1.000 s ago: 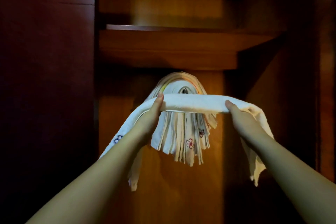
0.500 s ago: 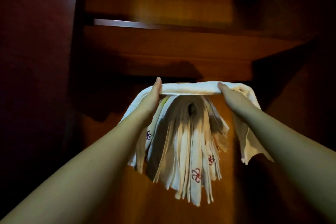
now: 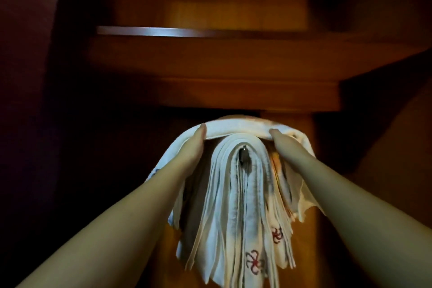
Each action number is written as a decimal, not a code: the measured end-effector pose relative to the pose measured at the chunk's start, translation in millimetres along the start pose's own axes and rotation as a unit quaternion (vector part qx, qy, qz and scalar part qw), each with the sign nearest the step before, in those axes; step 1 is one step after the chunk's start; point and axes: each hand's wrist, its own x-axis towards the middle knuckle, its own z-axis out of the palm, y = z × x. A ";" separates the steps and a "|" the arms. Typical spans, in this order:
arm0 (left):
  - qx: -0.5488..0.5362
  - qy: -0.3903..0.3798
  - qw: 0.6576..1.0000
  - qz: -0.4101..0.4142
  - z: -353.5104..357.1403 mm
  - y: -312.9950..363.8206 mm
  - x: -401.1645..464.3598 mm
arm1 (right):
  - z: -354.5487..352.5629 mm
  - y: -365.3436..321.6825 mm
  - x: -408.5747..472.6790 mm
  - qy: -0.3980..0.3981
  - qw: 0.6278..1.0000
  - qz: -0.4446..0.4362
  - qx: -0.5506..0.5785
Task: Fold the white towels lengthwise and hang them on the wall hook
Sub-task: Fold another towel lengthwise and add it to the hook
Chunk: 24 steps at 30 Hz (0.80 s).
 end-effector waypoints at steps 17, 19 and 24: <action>-0.071 0.009 0.996 -0.045 29.8 7.5 -57.4 | 16.3 34.7 -23.1 -0.046 0.955 0.086 0.281; -0.081 0.006 0.996 -0.043 29.6 12.0 -57.2 | 8.6 34.8 -21.4 -0.027 0.933 0.101 0.345; -0.161 0.030 0.986 -0.040 30.4 12.1 -63.5 | 3.2 40.4 -21.5 0.025 0.903 0.130 0.410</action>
